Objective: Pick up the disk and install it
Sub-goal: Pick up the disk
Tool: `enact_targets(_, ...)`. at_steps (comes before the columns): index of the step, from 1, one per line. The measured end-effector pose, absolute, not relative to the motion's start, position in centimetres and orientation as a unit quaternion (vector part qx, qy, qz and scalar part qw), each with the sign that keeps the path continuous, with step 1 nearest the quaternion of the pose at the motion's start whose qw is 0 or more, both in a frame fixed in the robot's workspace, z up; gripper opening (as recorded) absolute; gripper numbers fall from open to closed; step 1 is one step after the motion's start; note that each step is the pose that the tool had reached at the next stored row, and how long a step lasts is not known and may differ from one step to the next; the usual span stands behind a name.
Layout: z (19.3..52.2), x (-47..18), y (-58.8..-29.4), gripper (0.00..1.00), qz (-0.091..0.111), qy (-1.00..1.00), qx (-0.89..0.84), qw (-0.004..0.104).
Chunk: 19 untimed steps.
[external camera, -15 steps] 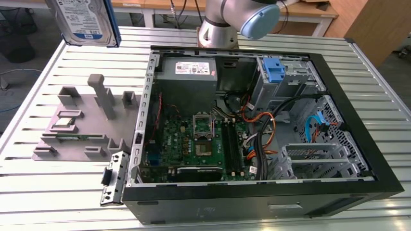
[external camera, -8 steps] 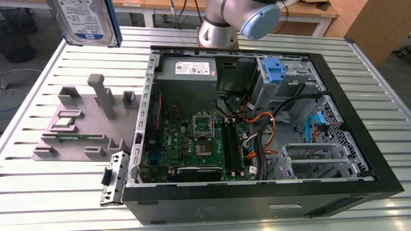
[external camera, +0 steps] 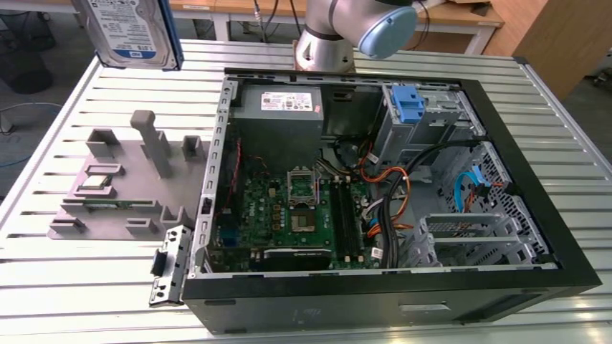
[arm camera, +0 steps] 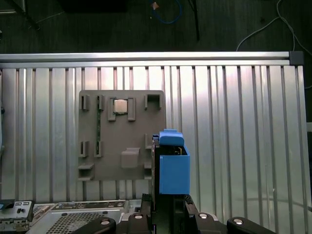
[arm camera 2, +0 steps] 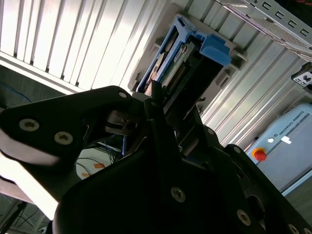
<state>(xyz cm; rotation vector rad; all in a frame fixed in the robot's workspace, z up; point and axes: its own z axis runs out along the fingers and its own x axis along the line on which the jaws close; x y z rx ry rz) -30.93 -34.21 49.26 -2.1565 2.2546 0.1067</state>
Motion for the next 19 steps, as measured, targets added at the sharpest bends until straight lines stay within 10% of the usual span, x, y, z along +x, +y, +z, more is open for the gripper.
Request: enact_targets(19, 49.26, -30.18, -34.21, 0.35, 0.034, 0.722, -0.691, 0.01)
